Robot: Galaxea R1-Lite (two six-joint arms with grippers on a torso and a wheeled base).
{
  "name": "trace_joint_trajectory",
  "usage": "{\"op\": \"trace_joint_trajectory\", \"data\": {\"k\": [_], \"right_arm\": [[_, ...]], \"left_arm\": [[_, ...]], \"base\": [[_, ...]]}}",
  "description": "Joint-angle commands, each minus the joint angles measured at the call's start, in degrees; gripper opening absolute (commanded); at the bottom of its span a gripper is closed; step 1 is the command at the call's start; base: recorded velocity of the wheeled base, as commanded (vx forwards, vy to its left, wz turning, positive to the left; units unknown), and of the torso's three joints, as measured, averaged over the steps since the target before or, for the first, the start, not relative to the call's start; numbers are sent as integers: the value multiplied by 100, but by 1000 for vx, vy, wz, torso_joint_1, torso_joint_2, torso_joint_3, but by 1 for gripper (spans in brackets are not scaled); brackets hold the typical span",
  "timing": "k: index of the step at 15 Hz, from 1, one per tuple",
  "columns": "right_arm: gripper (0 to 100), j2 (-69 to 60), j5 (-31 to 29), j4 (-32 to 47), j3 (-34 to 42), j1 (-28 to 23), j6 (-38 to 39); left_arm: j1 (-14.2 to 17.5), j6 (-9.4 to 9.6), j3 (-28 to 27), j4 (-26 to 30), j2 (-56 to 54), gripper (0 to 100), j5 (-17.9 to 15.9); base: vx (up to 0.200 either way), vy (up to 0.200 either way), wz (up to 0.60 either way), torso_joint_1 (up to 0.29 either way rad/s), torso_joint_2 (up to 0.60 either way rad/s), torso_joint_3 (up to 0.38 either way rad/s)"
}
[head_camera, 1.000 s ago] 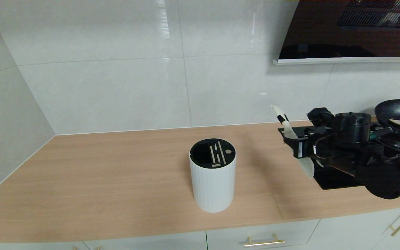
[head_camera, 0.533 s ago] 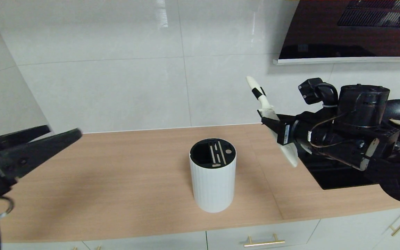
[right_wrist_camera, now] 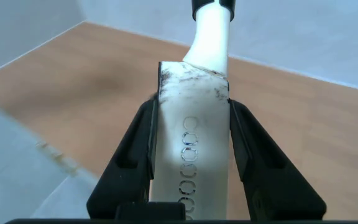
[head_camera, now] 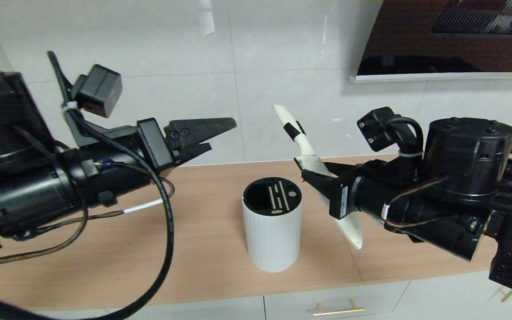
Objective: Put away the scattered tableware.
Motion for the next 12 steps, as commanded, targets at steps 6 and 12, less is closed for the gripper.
{"op": "trace_joint_trajectory", "data": {"k": [6, 12], "right_arm": [[0, 344, -357, -31, 28, 814, 118], [0, 458, -498, -84, 28, 1052, 197]], "left_arm": [[-104, -23, 54, -519, 975, 100, -12], [-323, -32, -60, -791, 1309, 100, 23]], "base": [[0, 0, 0, 0, 0, 0], [0, 0, 0, 0, 0, 0]]}}
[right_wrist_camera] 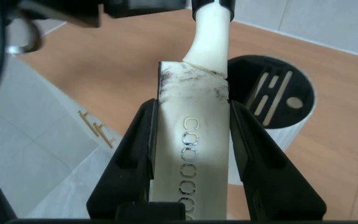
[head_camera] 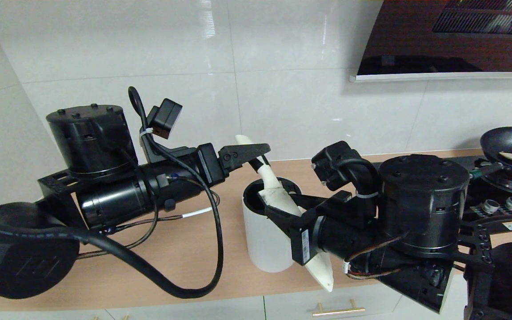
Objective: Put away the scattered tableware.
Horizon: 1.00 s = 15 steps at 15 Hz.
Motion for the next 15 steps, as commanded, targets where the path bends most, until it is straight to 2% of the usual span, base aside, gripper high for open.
{"op": "trace_joint_trajectory", "data": {"k": [1, 4, 15], "right_arm": [[0, 47, 1, -22, 1, 18, 8], [0, 47, -8, -66, 1, 97, 8], [0, 153, -61, -154, 19, 167, 79]], "left_arm": [[-52, -5, 13, -171, 175, 100, 95], [-184, -5, 13, -268, 246, 100, 183], [-228, -14, 21, -435, 334, 100, 227]], "base": [[0, 0, 0, 0, 0, 0], [0, 0, 0, 0, 0, 0], [0, 0, 0, 0, 0, 0]]}}
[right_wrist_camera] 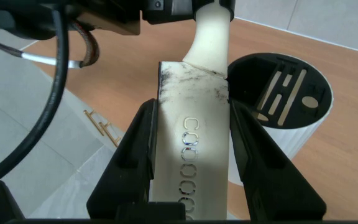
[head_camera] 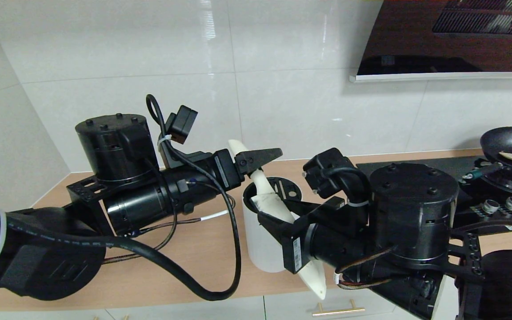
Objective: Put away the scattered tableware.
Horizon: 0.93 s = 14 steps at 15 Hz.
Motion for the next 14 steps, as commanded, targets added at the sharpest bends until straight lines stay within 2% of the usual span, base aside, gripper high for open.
{"op": "trace_joint_trajectory", "data": {"k": [1, 2, 3, 14], "right_arm": [[0, 20, 0, -3, 4, 3, 8], [0, 20, 0, -3, 4, 3, 8], [0, 20, 0, -3, 4, 3, 8], [0, 2, -158, -3, 4, 3, -1]], "left_arm": [[-1, -3, 2, -13, 5, 100, 26], [-1, 6, 2, -22, 14, 100, 34], [-1, 6, 2, -31, 31, 0, 34], [-1, -11, 11, -40, 31, 0, 34]], "base": [[0, 0, 0, 0, 0, 0], [0, 0, 0, 0, 0, 0], [0, 0, 0, 0, 0, 0], [0, 0, 0, 0, 0, 0]]}}
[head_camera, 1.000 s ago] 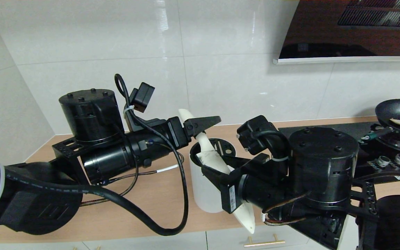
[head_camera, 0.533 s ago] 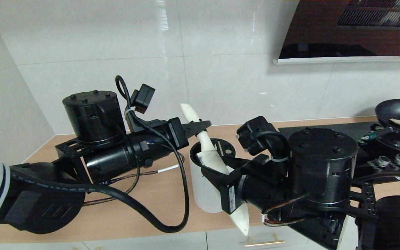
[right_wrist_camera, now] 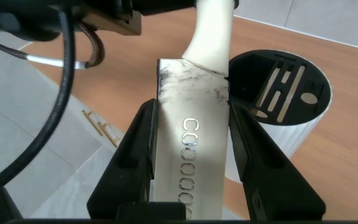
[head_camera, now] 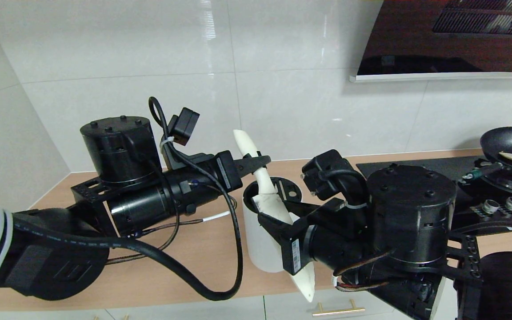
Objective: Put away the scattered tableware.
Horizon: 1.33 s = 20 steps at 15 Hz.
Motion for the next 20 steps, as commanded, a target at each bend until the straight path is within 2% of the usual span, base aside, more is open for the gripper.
{"op": "trace_joint_trajectory", "data": {"k": [1, 2, 8, 10, 12, 14, 15, 16, 18, 19, 20], "right_arm": [[0, 0, -38, -1, -1, 2, -1], [100, 9, -56, -1, -1, 2, -1], [100, -369, -135, -211, 17, -86, -18], [100, -923, -153, -211, 17, -447, -62], [100, -1380, -135, -176, 8, -737, -97], [100, -1582, -126, -176, 8, -886, -194], [100, -1582, -126, -176, 8, -913, -194], [100, -1547, -109, -176, -1, -974, -194], [100, -1441, -109, -176, 8, -974, -194], [100, -1424, -109, -176, 8, -983, -194], [100, -1389, -109, -176, 8, -992, -194]], "left_arm": [[-1, -9, 0, -9, -27, 0, -1], [-1, -18, 0, -9, -36, 0, -1], [34, -18, -9, -115, -264, 0, 8], [280, 17, -167, -115, -669, 0, -1], [711, 61, -712, -97, -783, 0, -10], [1133, 211, -1152, -88, -748, 0, -10], [1212, 272, -1187, -97, -739, 0, -10], [1273, 685, -1152, -115, -765, 0, -19], [1247, 1301, -1020, -115, -757, 0, -19], [1168, 1555, -1073, -115, -695, 0, -54], [1106, 1599, -1345, -106, -572, 0, -133]], "base": [[0, 0, 0, 0, 0, 0], [0, 0, 0, 0, 0, 0], [0, 0, 0, 0, 0, 0], [0, 0, 0, 0, 0, 0], [0, 0, 0, 0, 0, 0], [0, 0, 0, 0, 0, 0], [0, 0, 0, 0, 0, 0], [0, 0, 0, 0, 0, 0], [0, 0, 0, 0, 0, 0], [0, 0, 0, 0, 0, 0], [0, 0, 0, 0, 0, 0]]}}
